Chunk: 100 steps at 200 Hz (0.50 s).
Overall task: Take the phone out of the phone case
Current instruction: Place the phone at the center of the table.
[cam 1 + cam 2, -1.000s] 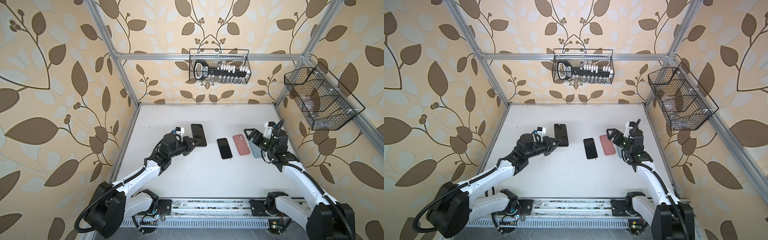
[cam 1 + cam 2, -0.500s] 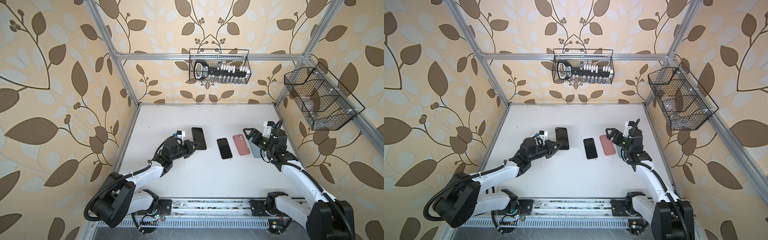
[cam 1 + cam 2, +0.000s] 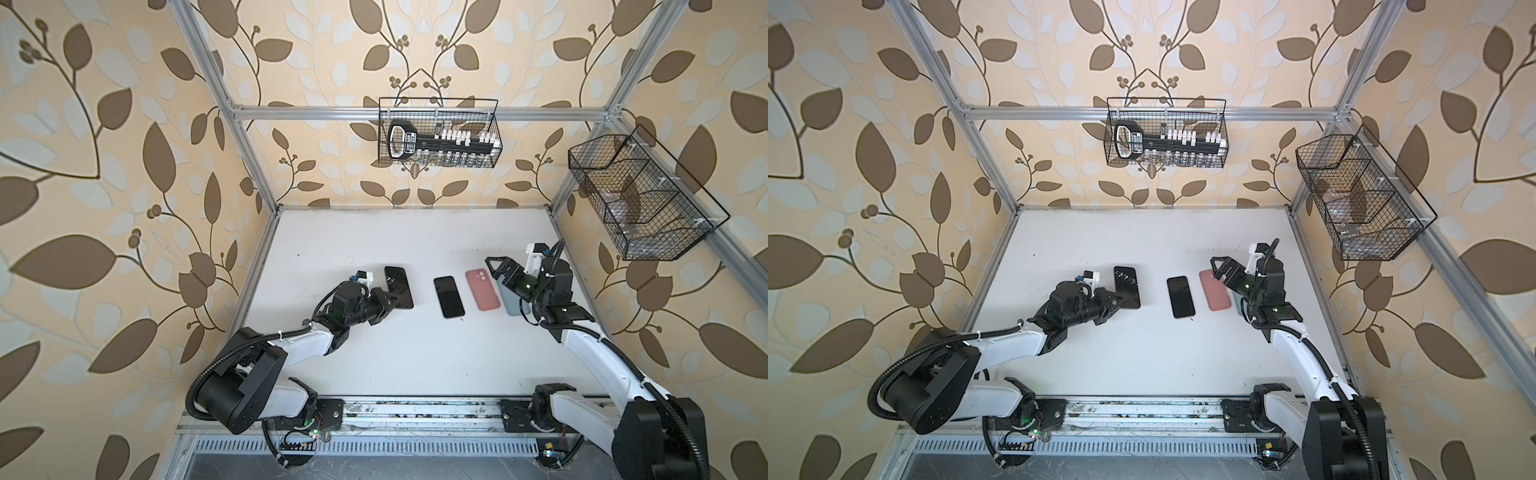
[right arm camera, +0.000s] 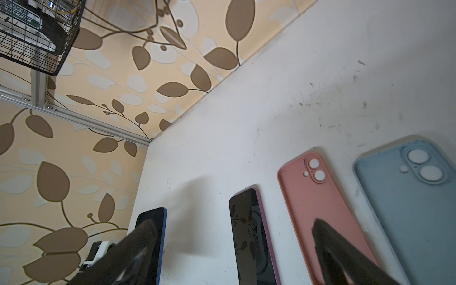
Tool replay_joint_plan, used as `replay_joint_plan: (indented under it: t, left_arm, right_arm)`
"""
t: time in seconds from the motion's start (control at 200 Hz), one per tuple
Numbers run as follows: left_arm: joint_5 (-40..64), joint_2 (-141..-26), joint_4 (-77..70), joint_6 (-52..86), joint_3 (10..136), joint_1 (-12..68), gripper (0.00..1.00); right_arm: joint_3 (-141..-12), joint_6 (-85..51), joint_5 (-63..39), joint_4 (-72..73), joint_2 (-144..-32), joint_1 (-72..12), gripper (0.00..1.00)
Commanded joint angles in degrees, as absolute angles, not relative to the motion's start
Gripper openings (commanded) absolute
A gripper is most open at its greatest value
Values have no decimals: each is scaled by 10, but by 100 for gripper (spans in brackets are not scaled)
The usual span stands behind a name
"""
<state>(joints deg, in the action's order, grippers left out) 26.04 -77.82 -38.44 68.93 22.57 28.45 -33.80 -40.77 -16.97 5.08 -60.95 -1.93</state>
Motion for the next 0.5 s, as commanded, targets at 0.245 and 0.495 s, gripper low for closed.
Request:
replay_joint_plan:
  t: [0.245, 0.495]
  left_arm:
    - [283, -897, -614, 755, 224, 298, 0]
    - [285, -987, -700, 790, 226, 303, 0]
  right_arm:
    - [-323, -413, -178, 60, -613, -23, 100]
    - [-323, -412, -178, 61, -614, -21, 100]
